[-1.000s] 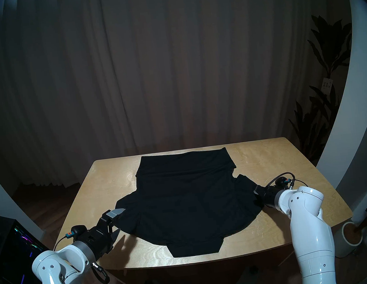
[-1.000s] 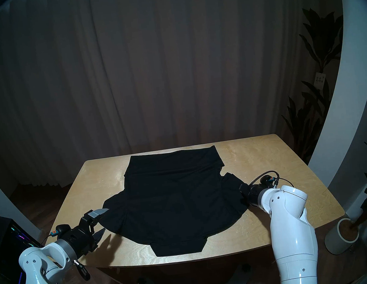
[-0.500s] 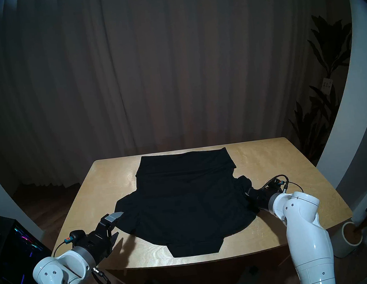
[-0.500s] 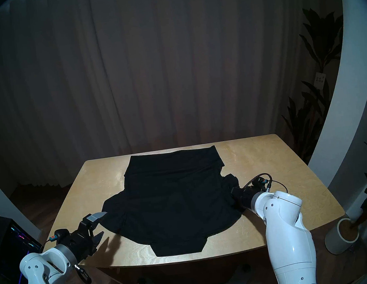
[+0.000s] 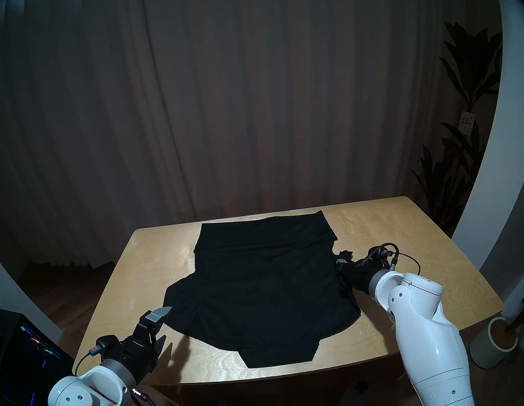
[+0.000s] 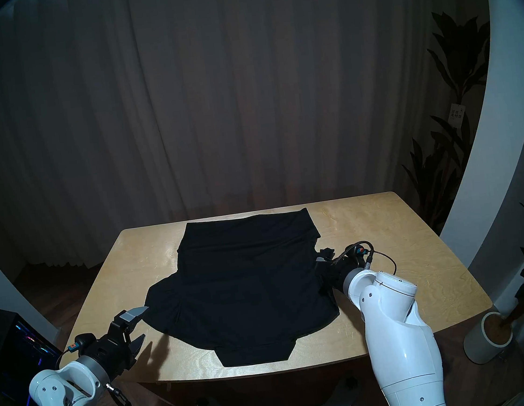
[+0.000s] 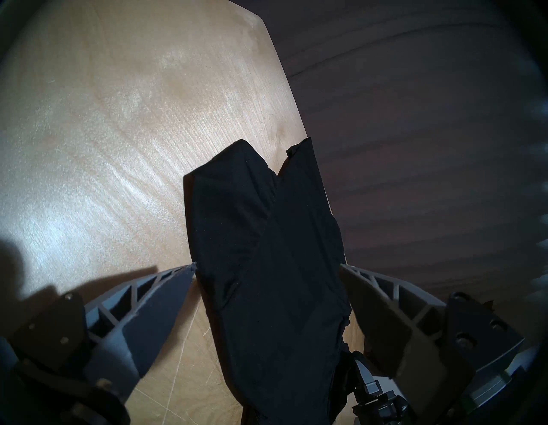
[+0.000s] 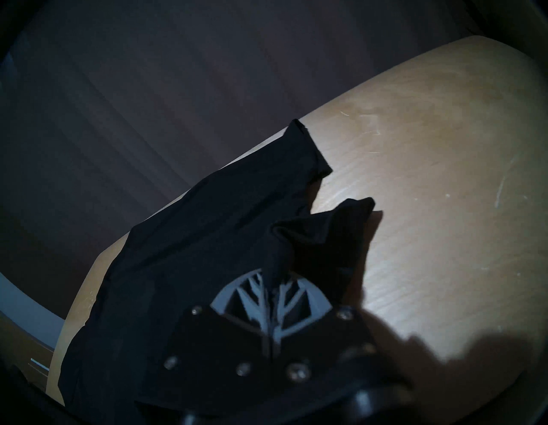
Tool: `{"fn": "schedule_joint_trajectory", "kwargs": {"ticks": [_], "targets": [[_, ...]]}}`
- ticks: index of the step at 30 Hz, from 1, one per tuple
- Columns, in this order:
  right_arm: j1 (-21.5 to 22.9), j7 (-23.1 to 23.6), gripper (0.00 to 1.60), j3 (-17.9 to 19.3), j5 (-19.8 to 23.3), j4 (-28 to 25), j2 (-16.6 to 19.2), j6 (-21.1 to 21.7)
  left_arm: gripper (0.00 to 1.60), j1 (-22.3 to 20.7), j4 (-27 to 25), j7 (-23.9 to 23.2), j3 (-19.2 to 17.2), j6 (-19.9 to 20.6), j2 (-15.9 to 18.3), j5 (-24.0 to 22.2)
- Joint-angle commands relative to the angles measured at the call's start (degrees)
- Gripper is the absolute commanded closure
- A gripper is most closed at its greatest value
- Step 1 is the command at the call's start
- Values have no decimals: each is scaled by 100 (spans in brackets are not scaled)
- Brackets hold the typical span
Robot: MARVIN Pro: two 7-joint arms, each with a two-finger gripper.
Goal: Fold the shirt by bringing both sleeves in and then folding it in half
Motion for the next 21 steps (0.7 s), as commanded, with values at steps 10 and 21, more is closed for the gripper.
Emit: {"fn": "schedule_joint_trajectory", "kwargs": {"ticks": [10, 21], "targets": [[291, 443, 160, -796, -286, 1, 236, 4, 0, 277, -210, -460, -46, -250, -217, 124], [455, 490, 160, -1293, -623, 112, 452, 246, 0, 465, -271, -698, -16, -443, -396, 301]]}}
